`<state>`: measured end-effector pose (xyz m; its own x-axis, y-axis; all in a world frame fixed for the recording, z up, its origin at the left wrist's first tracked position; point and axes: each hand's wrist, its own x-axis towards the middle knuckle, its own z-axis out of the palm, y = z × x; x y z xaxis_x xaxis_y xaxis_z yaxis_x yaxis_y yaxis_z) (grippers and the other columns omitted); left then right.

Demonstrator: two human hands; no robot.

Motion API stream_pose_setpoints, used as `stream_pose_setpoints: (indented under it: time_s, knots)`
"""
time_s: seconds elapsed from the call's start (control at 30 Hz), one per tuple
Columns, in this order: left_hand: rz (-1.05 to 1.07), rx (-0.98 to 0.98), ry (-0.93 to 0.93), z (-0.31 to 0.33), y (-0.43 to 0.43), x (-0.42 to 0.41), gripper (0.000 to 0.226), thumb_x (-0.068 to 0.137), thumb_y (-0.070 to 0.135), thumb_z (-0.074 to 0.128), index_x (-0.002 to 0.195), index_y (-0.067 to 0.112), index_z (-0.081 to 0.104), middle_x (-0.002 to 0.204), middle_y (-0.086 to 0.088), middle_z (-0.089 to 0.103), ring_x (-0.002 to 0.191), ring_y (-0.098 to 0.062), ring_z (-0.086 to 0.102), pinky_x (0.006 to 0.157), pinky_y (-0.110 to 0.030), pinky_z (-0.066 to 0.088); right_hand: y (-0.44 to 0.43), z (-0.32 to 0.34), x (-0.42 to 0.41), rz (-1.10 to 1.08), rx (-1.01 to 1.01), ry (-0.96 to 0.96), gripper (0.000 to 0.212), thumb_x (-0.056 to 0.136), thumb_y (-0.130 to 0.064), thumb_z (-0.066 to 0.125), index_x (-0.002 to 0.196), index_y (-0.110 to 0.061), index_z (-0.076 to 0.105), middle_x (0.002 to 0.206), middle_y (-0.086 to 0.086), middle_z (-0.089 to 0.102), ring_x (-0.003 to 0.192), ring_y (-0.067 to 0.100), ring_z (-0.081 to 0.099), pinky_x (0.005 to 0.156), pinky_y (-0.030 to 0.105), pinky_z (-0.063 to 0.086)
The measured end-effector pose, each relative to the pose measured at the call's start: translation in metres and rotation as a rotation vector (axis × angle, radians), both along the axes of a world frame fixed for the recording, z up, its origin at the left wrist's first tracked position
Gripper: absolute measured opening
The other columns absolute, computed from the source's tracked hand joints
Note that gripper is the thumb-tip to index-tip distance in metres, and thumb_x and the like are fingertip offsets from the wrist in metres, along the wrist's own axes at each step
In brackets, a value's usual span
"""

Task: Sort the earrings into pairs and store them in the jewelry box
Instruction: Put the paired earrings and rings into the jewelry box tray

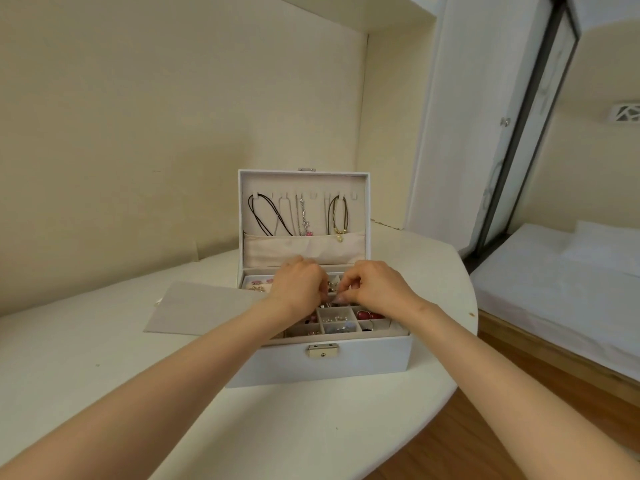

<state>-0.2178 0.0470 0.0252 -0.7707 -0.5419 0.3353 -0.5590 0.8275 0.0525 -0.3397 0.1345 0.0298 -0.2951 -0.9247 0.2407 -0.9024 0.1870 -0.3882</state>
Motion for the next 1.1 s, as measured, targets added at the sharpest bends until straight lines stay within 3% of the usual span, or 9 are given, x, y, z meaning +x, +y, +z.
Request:
stream_pose_setpoints:
  time_s: [0.1,0.2,0.43,0.6,0.7,0.8,0.93,1.1]
  knots:
    - [0.039,0.217,0.015,0.004,-0.004,-0.002,0.011,0.086,0.020,0.063,0.094,0.016,0.070,0.102,-0.004,0.068,0.100,-0.021,0.058,0.079,-0.032,0.045,-0.001,-0.004,-0.001,-0.017,-0.013,-0.013,0.007,0.077,-0.030,0.074,0.079,-0.024,0.072,0.074,-0.017,0.053,0.079,0.009,0.052,0.068,0.025,0.038]
    - [0.083,0.306,-0.006,0.006,-0.006,-0.002,0.014,0.087,0.019,0.062,0.097,0.014,0.070,0.102,-0.004,0.069,0.096,-0.021,0.060,0.075,-0.030,0.044,-0.003,-0.005,-0.001,-0.022,-0.012,-0.013,0.006,0.079,-0.030,0.073,0.079,-0.024,0.072,0.084,-0.010,0.060,0.083,0.012,0.056,0.070,0.027,0.043]
    - [0.084,0.094,-0.159,0.015,0.001,-0.007,0.018,0.089,0.022,0.057,0.102,0.015,0.067,0.111,-0.007,0.062,0.111,-0.025,0.050,0.086,-0.034,0.041,-0.004,-0.010,-0.002,-0.024,-0.037,0.003,0.007,0.084,-0.026,0.067,0.087,-0.022,0.072,0.083,-0.010,0.057,0.081,0.012,0.051,0.070,0.026,0.039]
    - [0.001,0.220,-0.179,0.017,-0.006,-0.002,0.020,0.089,0.023,0.057,0.102,0.011,0.068,0.110,-0.008,0.063,0.110,-0.023,0.050,0.089,-0.033,0.041,-0.002,-0.009,-0.001,-0.022,-0.079,-0.050,0.007,0.084,-0.025,0.067,0.084,-0.021,0.073,0.082,-0.008,0.058,0.080,0.012,0.051,0.071,0.028,0.042]
    - [-0.041,0.201,-0.161,0.013,-0.010,0.002,0.018,0.088,0.022,0.058,0.100,0.012,0.068,0.115,-0.009,0.056,0.112,-0.024,0.045,0.093,-0.034,0.038,-0.001,-0.010,-0.001,-0.026,-0.119,-0.089,0.007,0.084,-0.023,0.067,0.080,-0.021,0.073,0.085,-0.004,0.063,0.081,0.013,0.054,0.076,0.031,0.046]
    - [-0.048,0.131,-0.187,0.013,-0.010,0.002,0.018,0.088,0.024,0.058,0.102,0.016,0.067,0.117,-0.008,0.050,0.112,-0.024,0.041,0.092,-0.033,0.035,0.000,-0.010,-0.001,-0.009,-0.126,-0.099,0.006,0.083,-0.021,0.068,0.083,-0.021,0.074,0.083,-0.005,0.061,0.079,0.012,0.052,0.075,0.029,0.045]
    - [-0.079,-0.101,-0.183,0.017,-0.003,-0.001,0.016,0.088,0.021,0.057,0.100,0.021,0.067,0.114,-0.005,0.051,0.111,-0.024,0.043,0.088,-0.031,0.033,0.002,-0.010,0.001,0.031,-0.054,-0.053,0.010,0.081,-0.023,0.070,0.090,-0.024,0.075,0.076,-0.008,0.053,0.079,0.013,0.051,0.074,0.032,0.045]
    - [-0.028,-0.108,-0.158,0.016,0.000,0.000,0.017,0.088,0.020,0.057,0.102,0.018,0.067,0.116,-0.006,0.053,0.112,-0.024,0.045,0.088,-0.033,0.036,0.002,-0.010,0.002,0.037,-0.058,-0.042,0.011,0.083,-0.021,0.068,0.091,-0.022,0.075,0.083,-0.004,0.057,0.083,0.016,0.053,0.078,0.034,0.048]
